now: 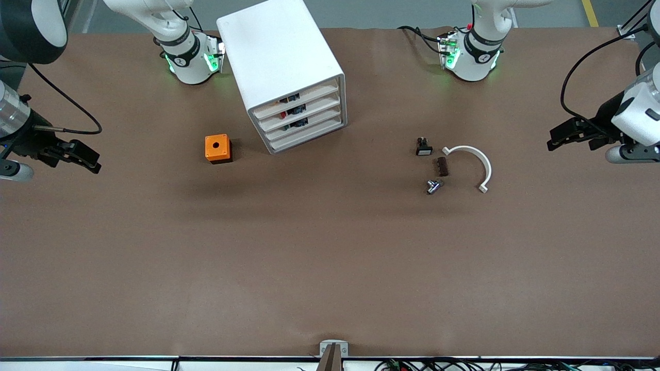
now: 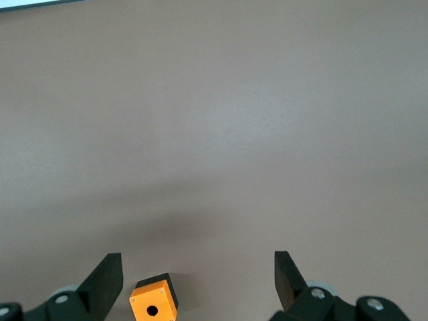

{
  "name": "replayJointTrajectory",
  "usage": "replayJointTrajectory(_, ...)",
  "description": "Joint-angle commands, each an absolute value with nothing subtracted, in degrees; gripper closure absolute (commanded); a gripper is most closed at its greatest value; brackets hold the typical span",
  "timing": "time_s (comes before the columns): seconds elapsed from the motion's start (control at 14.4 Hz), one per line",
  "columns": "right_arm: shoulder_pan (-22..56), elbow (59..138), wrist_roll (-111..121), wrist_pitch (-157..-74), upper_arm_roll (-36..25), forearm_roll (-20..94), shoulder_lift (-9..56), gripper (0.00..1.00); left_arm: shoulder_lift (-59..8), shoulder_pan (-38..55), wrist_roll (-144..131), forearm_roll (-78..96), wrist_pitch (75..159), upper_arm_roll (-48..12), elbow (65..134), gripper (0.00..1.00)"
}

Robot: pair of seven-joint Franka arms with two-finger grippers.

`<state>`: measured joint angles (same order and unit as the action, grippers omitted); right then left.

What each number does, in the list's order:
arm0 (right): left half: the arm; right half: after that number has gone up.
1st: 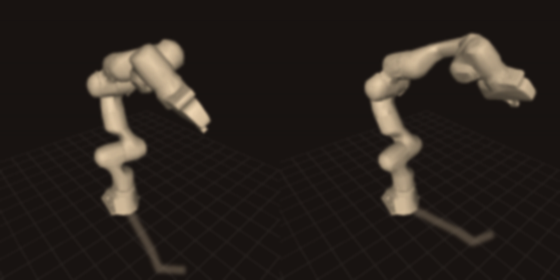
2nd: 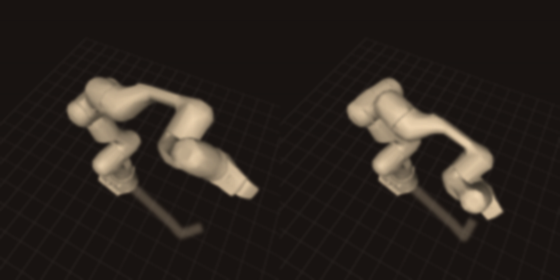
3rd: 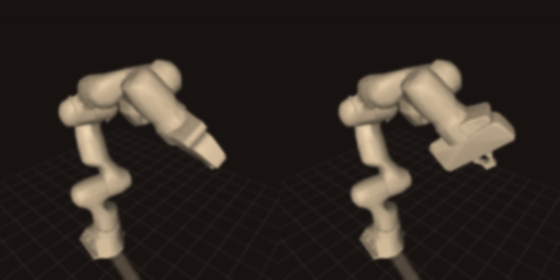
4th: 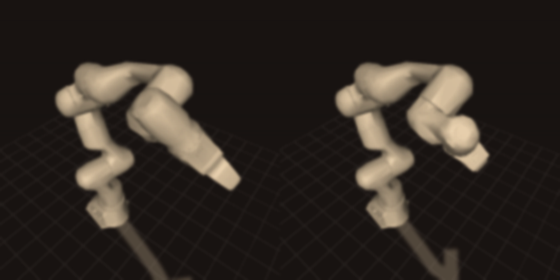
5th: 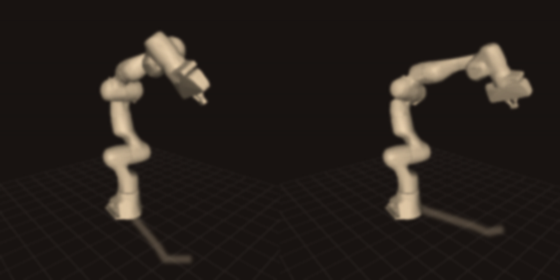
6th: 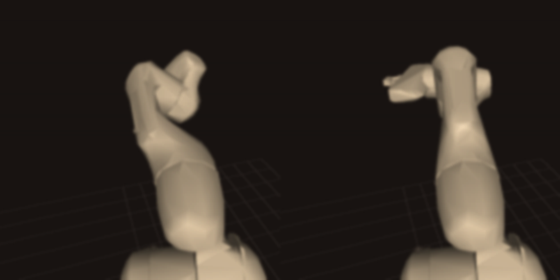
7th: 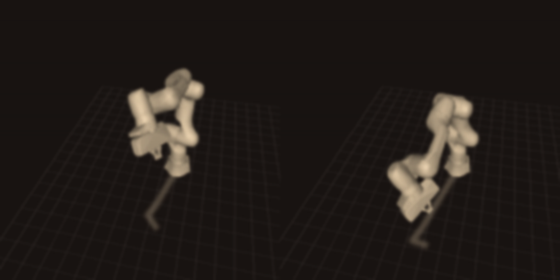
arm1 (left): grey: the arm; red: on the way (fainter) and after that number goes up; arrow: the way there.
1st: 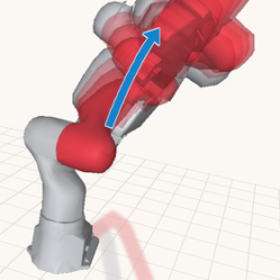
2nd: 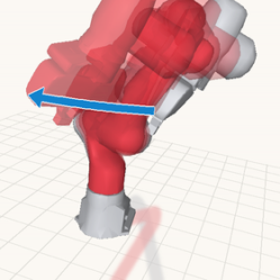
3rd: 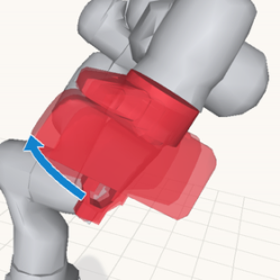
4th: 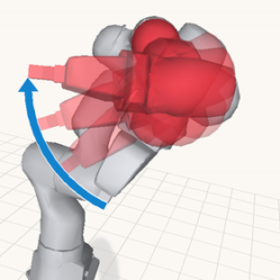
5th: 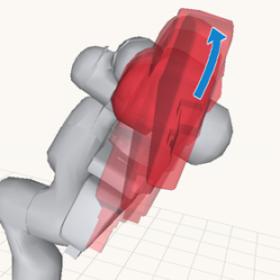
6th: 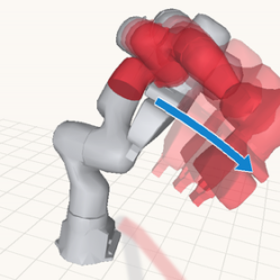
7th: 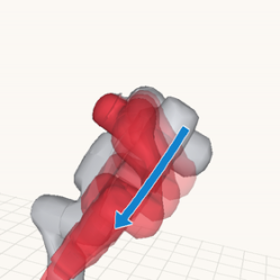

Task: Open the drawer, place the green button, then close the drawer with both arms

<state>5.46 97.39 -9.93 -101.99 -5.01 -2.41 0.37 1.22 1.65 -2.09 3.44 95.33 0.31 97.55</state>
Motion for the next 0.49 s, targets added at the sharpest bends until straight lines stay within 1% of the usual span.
replayJointTrajectory(0.0,4.40,97.82,-9.93,-101.78,-4.31,-2.29,-0.53,0.00,0.88,1.58,-1.67,2.11,95.19,0.09,94.67,0.00)
replayJointTrajectory(0.21,4.39,97.82,-9.93,-101.78,-4.31,-2.20,-0.53,0.00,0.62,1.76,-1.84,2.20,94.66,0.00,92.38,0.00)
replayJointTrajectory(0.28,4.39,97.82,-9.93,-101.78,-4.31,-2.20,-0.53,0.00,-0.52,1.76,-1.85,2.11,94.48,0.09,91.07,0.00)
replayJointTrajectory(0.42,4.40,97.82,-9.93,-101.78,-4.31,-2.29,-0.53,0.00,-1.23,1.76,-1.76,2.20,90.81,0.00,88.87,0.00)
